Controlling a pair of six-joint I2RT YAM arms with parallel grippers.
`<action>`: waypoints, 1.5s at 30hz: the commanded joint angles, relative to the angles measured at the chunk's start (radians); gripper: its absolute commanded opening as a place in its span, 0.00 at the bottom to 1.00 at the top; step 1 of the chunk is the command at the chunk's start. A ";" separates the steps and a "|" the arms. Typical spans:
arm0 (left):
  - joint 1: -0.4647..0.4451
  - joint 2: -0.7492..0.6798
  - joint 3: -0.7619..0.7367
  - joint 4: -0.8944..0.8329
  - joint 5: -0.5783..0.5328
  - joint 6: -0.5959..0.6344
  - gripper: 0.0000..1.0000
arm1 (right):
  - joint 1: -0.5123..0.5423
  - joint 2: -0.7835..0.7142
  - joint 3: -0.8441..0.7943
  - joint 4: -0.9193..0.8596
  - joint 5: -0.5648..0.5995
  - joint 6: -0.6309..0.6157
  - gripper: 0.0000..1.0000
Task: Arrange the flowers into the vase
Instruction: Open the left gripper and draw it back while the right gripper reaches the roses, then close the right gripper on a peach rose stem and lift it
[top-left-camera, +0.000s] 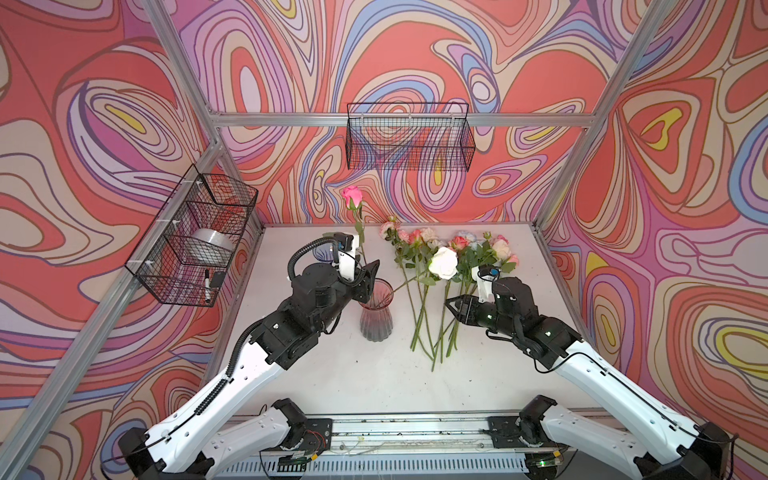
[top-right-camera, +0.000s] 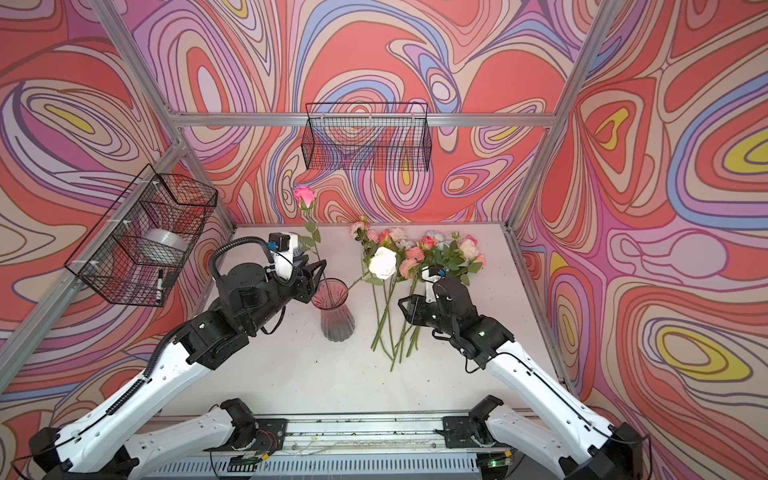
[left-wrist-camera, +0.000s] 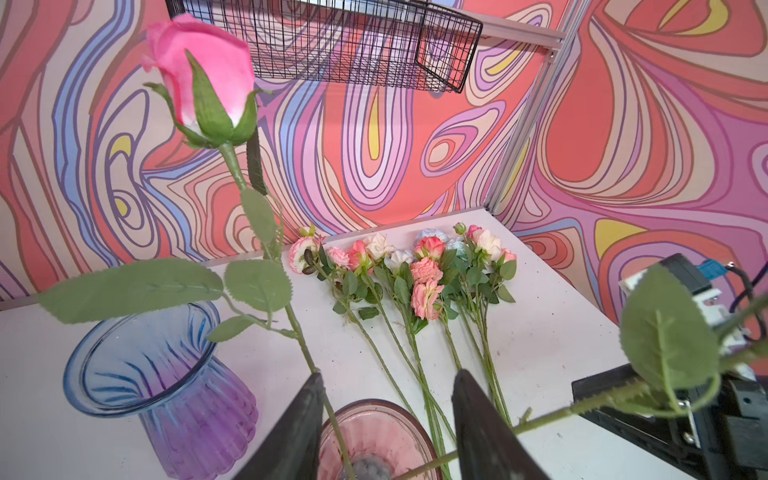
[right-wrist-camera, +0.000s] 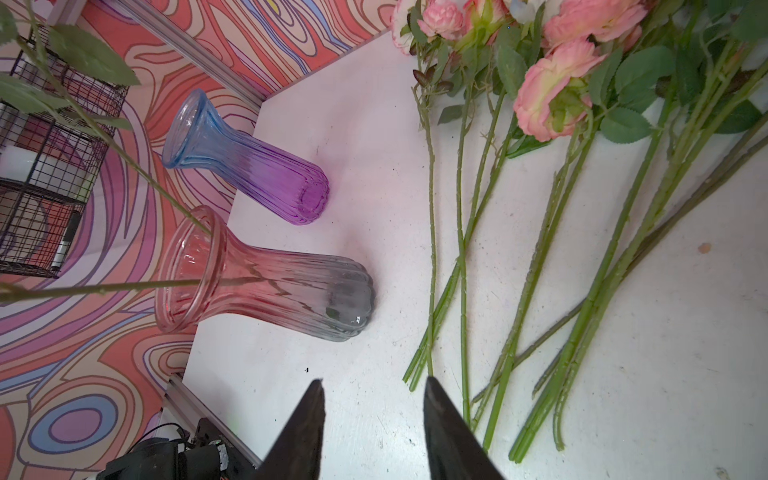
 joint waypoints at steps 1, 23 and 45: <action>0.001 -0.020 0.019 -0.025 -0.022 -0.014 0.51 | 0.005 0.018 0.041 -0.003 0.009 -0.017 0.40; 0.001 -0.452 -0.168 -0.337 -0.088 -0.267 0.51 | -0.186 0.407 0.257 -0.139 0.052 -0.101 0.28; 0.001 -0.647 -0.480 -0.355 0.046 -0.540 0.50 | -0.282 0.976 0.376 0.024 -0.139 -0.065 0.10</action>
